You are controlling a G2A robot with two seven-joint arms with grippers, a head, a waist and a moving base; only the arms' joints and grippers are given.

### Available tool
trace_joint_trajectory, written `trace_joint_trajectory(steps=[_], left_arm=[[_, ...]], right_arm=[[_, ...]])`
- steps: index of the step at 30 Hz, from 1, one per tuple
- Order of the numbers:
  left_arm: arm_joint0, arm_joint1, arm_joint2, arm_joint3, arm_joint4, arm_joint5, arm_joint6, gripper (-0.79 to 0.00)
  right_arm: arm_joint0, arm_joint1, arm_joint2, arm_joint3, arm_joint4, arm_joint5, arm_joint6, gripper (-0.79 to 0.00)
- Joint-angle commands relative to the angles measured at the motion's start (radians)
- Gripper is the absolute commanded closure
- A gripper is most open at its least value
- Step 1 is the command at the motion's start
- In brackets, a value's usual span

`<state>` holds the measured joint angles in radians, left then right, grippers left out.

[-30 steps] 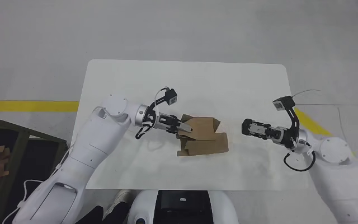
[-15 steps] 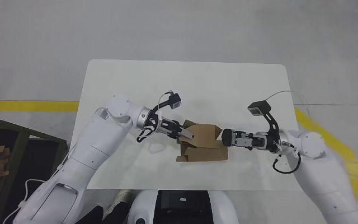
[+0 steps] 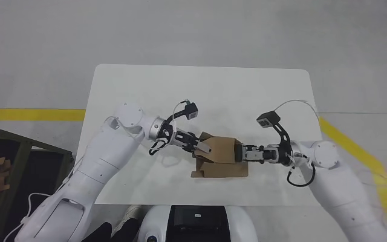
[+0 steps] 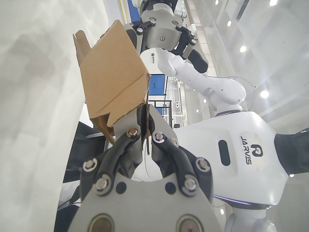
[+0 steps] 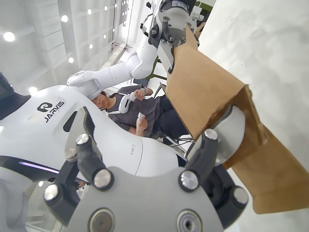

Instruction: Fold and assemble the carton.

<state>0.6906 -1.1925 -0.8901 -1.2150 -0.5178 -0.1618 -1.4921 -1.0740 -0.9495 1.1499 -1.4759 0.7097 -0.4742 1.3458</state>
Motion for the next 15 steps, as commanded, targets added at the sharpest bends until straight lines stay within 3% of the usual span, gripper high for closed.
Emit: trace_joint_trajectory(steps=[1, 15], left_arm=[[0.001, 0.000, -0.001, -0.001, 0.000, 0.000, 0.000, 0.000], [0.004, 0.001, -0.004, -0.001, -0.005, 0.003, -0.002, 0.000]], right_arm=[[0.005, -0.005, -0.012, 0.013, 0.020, 0.001, 0.001, -0.785], [0.053, -0.041, -0.107, 0.090, 0.072, -0.019, -0.018, -0.785]])
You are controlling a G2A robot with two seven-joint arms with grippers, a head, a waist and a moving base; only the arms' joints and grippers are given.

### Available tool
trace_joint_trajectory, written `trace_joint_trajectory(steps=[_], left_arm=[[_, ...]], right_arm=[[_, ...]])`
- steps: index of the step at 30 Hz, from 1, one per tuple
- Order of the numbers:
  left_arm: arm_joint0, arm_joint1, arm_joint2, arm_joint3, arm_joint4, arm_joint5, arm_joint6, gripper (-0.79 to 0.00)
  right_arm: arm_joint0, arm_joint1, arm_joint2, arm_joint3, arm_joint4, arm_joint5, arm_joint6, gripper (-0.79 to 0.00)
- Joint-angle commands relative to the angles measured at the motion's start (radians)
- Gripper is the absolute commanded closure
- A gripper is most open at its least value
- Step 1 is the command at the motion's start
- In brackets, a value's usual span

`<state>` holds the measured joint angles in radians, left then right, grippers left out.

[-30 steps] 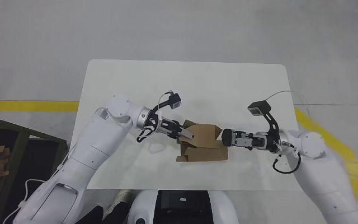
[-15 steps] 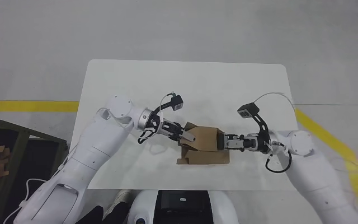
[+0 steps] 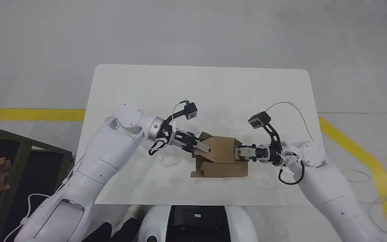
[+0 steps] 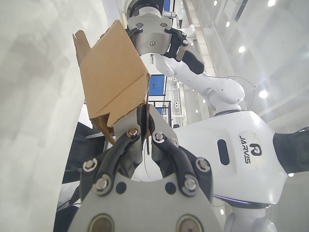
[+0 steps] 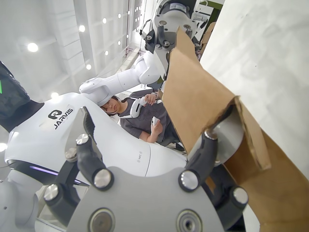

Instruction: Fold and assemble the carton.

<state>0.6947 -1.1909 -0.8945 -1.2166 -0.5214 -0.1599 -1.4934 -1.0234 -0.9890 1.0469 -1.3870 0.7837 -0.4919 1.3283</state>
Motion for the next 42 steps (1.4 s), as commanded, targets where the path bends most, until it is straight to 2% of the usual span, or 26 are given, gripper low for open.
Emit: trace_joint_trajectory(steps=[1, 10, 11, 12, 15, 22, 39, 42], left_arm=[[0.000, 0.000, 0.000, 0.001, -0.002, 0.001, -0.001, 0.000], [-0.003, -0.002, 0.008, 0.007, 0.017, -0.001, 0.010, 0.000], [-0.003, -0.002, 0.008, 0.007, 0.017, -0.001, 0.010, 0.000], [-0.004, -0.002, 0.009, 0.008, 0.020, -0.001, 0.010, 0.000], [-0.003, -0.002, 0.011, 0.009, 0.022, 0.001, 0.009, 0.000], [-0.006, -0.004, 0.018, 0.011, 0.025, 0.003, 0.009, 0.000], [-0.010, -0.006, 0.018, 0.017, 0.014, 0.004, 0.006, 0.000], [-0.012, -0.005, 0.016, 0.022, 0.014, 0.005, 0.006, 0.000]], right_arm=[[0.005, -0.004, -0.010, 0.004, 0.000, -0.001, -0.001, -0.785], [0.013, -0.019, -0.023, 0.044, 0.062, 0.004, 0.004, -0.785], [0.012, -0.020, -0.019, 0.048, 0.071, 0.006, 0.006, -0.763], [0.011, -0.020, -0.015, 0.050, 0.078, 0.009, 0.009, -0.650], [0.007, -0.021, 0.000, 0.052, 0.087, 0.018, 0.018, -0.406], [0.010, -0.022, 0.025, 0.050, 0.051, 0.029, 0.029, -0.296], [0.028, -0.018, 0.018, 0.054, -0.071, 0.021, 0.021, -0.120], [0.028, -0.018, 0.014, 0.055, -0.074, 0.020, 0.020, -0.025]])
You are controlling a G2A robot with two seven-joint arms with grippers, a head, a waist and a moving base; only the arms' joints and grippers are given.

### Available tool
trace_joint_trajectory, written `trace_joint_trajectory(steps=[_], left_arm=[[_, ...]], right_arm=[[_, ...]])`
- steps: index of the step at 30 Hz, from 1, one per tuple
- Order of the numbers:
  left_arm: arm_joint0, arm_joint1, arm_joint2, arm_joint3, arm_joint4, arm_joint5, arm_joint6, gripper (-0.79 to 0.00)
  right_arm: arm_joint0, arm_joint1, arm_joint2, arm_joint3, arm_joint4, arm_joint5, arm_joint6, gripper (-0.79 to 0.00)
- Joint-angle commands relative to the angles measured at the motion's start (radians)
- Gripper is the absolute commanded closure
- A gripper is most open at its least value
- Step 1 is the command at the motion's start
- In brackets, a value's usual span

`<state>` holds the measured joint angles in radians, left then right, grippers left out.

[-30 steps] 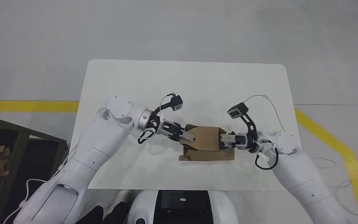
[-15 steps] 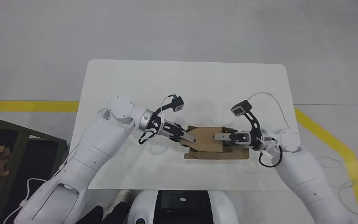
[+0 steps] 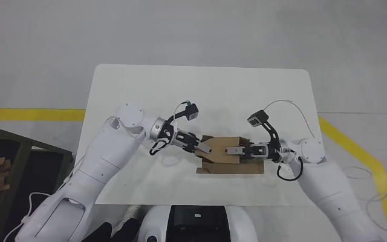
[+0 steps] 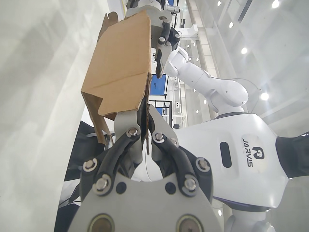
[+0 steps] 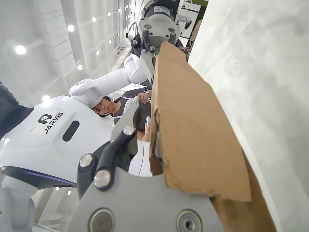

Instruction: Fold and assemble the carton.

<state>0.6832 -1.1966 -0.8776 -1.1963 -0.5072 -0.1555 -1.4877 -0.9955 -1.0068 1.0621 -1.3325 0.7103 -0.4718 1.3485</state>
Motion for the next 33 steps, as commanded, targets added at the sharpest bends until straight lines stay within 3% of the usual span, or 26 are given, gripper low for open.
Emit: trace_joint_trajectory(steps=[1, 5, 6, 9, 20, 33], left_arm=[[-0.001, 0.000, -0.002, 0.003, -0.001, 0.000, 0.001, 0.000], [-0.003, 0.000, -0.004, 0.006, -0.002, -0.001, 0.000, 0.000], [-0.003, 0.000, -0.005, 0.006, -0.003, -0.002, 0.002, -0.058], [-0.002, 0.001, -0.009, 0.003, -0.014, -0.004, -0.003, -0.785], [0.009, 0.009, -0.057, -0.003, -0.075, -0.013, -0.003, -0.785], [0.015, 0.002, -0.054, -0.043, -0.125, -0.018, 0.006, -0.785]], right_arm=[[0.001, 0.000, -0.002, 0.000, -0.003, -0.001, -0.001, -0.015], [0.006, 0.001, -0.007, 0.005, -0.006, -0.005, -0.005, 0.000], [0.007, 0.001, -0.008, 0.007, -0.006, -0.006, -0.007, 0.000], [0.011, 0.001, -0.011, 0.014, -0.015, -0.012, -0.012, 0.000], [0.016, 0.001, -0.022, 0.043, -0.043, -0.033, -0.033, 0.000], [0.007, -0.009, -0.028, 0.077, -0.051, -0.068, -0.077, 0.000]])
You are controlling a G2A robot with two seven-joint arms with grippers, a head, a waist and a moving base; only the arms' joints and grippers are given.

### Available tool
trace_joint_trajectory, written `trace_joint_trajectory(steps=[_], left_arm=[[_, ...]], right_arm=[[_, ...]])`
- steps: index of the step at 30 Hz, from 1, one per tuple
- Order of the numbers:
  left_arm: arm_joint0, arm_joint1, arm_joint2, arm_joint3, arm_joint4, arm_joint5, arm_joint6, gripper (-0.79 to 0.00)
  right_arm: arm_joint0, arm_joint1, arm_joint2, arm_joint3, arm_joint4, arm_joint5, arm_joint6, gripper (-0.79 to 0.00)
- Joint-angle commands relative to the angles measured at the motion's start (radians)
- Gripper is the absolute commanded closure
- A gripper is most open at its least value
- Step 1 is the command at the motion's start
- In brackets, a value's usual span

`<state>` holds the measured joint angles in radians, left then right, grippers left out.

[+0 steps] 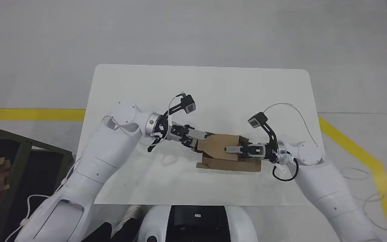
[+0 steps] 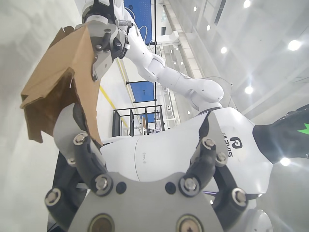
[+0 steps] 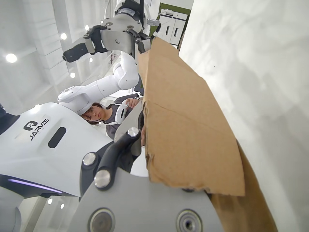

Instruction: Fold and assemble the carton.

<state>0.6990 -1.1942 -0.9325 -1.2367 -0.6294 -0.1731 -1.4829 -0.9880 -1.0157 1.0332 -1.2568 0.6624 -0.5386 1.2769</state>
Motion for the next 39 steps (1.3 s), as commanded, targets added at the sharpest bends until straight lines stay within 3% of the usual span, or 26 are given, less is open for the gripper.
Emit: trace_joint_trajectory(steps=[1, 19, 39], left_arm=[[-0.002, -0.002, 0.001, -0.005, -0.006, -0.001, 0.003, -0.785], [-0.048, -0.037, 0.082, 0.015, -0.003, 0.005, 0.028, -0.785], [-0.068, -0.050, 0.097, 0.007, 0.022, 0.020, 0.023, -0.785]], right_arm=[[-0.002, -0.001, 0.002, 0.000, -0.007, -0.002, -0.012, 0.000], [-0.040, -0.008, 0.013, -0.070, -0.048, 0.014, -0.066, 0.000], [-0.053, -0.012, 0.032, -0.105, -0.082, 0.032, -0.076, 0.000]])
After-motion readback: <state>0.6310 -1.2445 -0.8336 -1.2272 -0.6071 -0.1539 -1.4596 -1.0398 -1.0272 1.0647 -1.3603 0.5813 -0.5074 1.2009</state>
